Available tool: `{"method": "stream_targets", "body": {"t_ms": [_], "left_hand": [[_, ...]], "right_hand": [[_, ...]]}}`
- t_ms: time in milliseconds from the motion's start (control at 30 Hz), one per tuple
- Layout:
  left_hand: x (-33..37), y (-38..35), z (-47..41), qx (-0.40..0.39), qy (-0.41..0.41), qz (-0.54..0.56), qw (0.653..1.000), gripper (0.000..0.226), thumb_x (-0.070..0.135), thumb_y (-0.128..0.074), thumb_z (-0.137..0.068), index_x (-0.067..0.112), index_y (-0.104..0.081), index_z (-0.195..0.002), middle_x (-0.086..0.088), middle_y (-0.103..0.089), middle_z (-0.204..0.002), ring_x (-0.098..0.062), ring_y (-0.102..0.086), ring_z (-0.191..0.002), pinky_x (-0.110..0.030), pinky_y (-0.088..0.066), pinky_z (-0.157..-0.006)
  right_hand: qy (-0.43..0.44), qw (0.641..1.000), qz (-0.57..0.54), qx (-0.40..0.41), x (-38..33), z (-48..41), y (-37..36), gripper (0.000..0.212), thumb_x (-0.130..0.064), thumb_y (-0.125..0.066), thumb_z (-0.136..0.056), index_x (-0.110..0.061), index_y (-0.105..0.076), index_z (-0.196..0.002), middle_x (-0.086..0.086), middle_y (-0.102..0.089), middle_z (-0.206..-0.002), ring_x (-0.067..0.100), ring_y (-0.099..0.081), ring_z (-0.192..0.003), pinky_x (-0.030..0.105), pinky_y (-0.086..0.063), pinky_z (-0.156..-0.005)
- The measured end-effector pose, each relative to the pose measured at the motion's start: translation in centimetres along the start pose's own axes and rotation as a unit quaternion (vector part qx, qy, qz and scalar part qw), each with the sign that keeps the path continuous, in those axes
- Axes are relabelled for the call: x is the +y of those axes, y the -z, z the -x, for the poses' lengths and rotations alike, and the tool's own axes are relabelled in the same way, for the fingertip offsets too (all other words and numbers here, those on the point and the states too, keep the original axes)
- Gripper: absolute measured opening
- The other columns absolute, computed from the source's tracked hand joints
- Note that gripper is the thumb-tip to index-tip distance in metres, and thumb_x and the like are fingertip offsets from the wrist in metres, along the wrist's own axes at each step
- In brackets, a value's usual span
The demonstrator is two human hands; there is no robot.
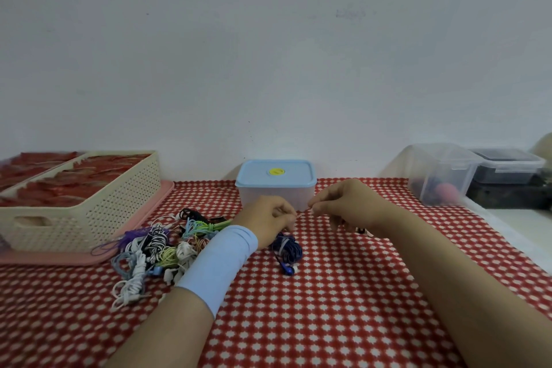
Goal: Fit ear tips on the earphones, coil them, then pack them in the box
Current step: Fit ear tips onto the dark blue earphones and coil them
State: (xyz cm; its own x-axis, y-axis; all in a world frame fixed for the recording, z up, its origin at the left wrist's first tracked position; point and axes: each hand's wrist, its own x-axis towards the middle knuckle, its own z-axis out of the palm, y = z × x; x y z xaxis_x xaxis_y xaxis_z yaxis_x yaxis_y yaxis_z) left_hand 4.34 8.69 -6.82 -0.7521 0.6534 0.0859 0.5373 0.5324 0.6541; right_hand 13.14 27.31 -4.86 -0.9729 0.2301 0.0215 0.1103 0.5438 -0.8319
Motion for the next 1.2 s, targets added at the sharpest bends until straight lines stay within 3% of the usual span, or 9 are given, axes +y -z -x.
{"method": "stream_targets", "body": {"t_ms": [200,333,433,500,667,833,967,1067,1200], "left_hand": [[-0.9,2.8,0.1,0.002,0.018,-0.093,0.996,0.025,0.025,-0.051,-0.099,0.029,-0.066,-0.119,0.009,-0.065,-0.123,-0.008,-0.06,-0.107,-0.024,-0.043,-0.097],[-0.1,3.7,0.8,-0.073,-0.026,-0.155,0.985,0.018,0.04,-0.066,-0.087,0.041,-0.07,-0.105,0.022,-0.061,-0.109,-0.004,-0.057,-0.104,-0.029,-0.044,-0.099],[1.0,2.9,1.3,-0.193,-0.032,-0.146,0.97,0.036,0.045,-0.073,-0.081,0.039,-0.068,-0.116,0.02,-0.059,-0.11,-0.005,-0.055,-0.105,-0.028,-0.042,-0.099],[0.8,2.4,1.0,-0.176,-0.035,-0.145,0.973,0.035,0.038,-0.074,-0.083,0.034,-0.069,-0.117,0.017,-0.062,-0.11,-0.006,-0.057,-0.104,-0.029,-0.045,-0.099],[0.5,2.4,0.7,-0.108,0.002,-0.011,0.994,0.025,0.037,-0.062,-0.093,0.023,-0.067,-0.113,0.004,-0.07,-0.106,-0.012,-0.065,-0.1,-0.023,-0.046,-0.088],[0.4,2.4,0.5,-0.07,0.015,0.052,0.996,0.03,0.044,-0.052,-0.097,0.023,-0.071,-0.106,0.004,-0.072,-0.103,-0.013,-0.066,-0.098,-0.026,-0.048,-0.088],[0.0,2.3,0.4,-0.057,0.053,0.18,0.981,0.07,0.071,-0.06,-0.077,0.01,-0.069,-0.11,-0.017,-0.071,-0.109,-0.035,-0.067,-0.103,-0.052,-0.049,-0.099],[0.5,2.2,0.5,-0.07,0.085,0.282,0.953,0.051,0.05,-0.05,-0.097,0.005,-0.063,-0.117,-0.024,-0.068,-0.114,-0.036,-0.066,-0.109,-0.052,-0.05,-0.1],[0.7,2.2,0.5,-0.113,0.078,0.314,0.94,0.033,0.035,-0.057,-0.097,0.01,-0.065,-0.116,-0.014,-0.072,-0.109,-0.025,-0.069,-0.1,-0.041,-0.055,-0.093]], "right_hand": [[-0.014,0.997,0.057,-0.044,-0.4,-0.1,-0.4,0.01,-0.018,-0.068,-0.096,-0.013,-0.077,-0.097,0.001,-0.079,-0.088,0.015,-0.07,-0.065,0.024,-0.049,-0.048],[-0.03,0.988,0.084,-0.128,-0.9,0.1,-1.1,0.012,-0.015,-0.064,-0.098,-0.014,-0.075,-0.101,-0.001,-0.08,-0.095,0.017,-0.074,-0.071,0.026,-0.052,-0.052],[-0.03,0.985,0.106,-0.134,-1.0,0.2,-1.4,0.014,-0.01,-0.066,-0.095,-0.017,-0.077,-0.098,0.002,-0.079,-0.092,0.015,-0.073,-0.068,0.028,-0.054,-0.055],[-0.032,0.987,0.1,-0.122,-1.1,0.2,-1.4,0.017,-0.007,-0.066,-0.093,-0.018,-0.078,-0.096,0.005,-0.078,-0.089,0.015,-0.07,-0.064,0.028,-0.053,-0.054],[-0.019,0.987,0.116,-0.112,-1.3,0.2,-1.0,0.025,-0.007,-0.063,-0.093,-0.023,-0.081,-0.099,0.004,-0.077,-0.086,0.011,-0.066,-0.063,0.024,-0.054,-0.055],[0.015,0.988,0.098,-0.116,-1.6,0.3,-0.8,0.017,-0.021,-0.082,-0.084,-0.02,-0.08,-0.101,0.009,-0.077,-0.096,0.013,-0.066,-0.07,0.023,-0.055,-0.06],[0.027,0.995,0.075,-0.057,-1.8,0.1,-1.3,0.018,-0.031,-0.086,-0.08,-0.017,-0.079,-0.09,-0.003,-0.074,-0.073,0.003,-0.062,-0.057,0.017,-0.05,-0.054],[0.038,0.996,0.07,-0.029,-1.6,0.0,-1.3,0.012,-0.024,-0.084,-0.082,-0.015,-0.08,-0.087,0.003,-0.074,-0.074,0.008,-0.06,-0.055,0.019,-0.049,-0.053],[0.041,0.997,0.059,-0.026,-1.6,0.1,-1.1,0.006,-0.019,-0.083,-0.083,-0.016,-0.079,-0.085,0.009,-0.076,-0.078,0.02,-0.061,-0.057,0.026,-0.054,-0.054]]}}
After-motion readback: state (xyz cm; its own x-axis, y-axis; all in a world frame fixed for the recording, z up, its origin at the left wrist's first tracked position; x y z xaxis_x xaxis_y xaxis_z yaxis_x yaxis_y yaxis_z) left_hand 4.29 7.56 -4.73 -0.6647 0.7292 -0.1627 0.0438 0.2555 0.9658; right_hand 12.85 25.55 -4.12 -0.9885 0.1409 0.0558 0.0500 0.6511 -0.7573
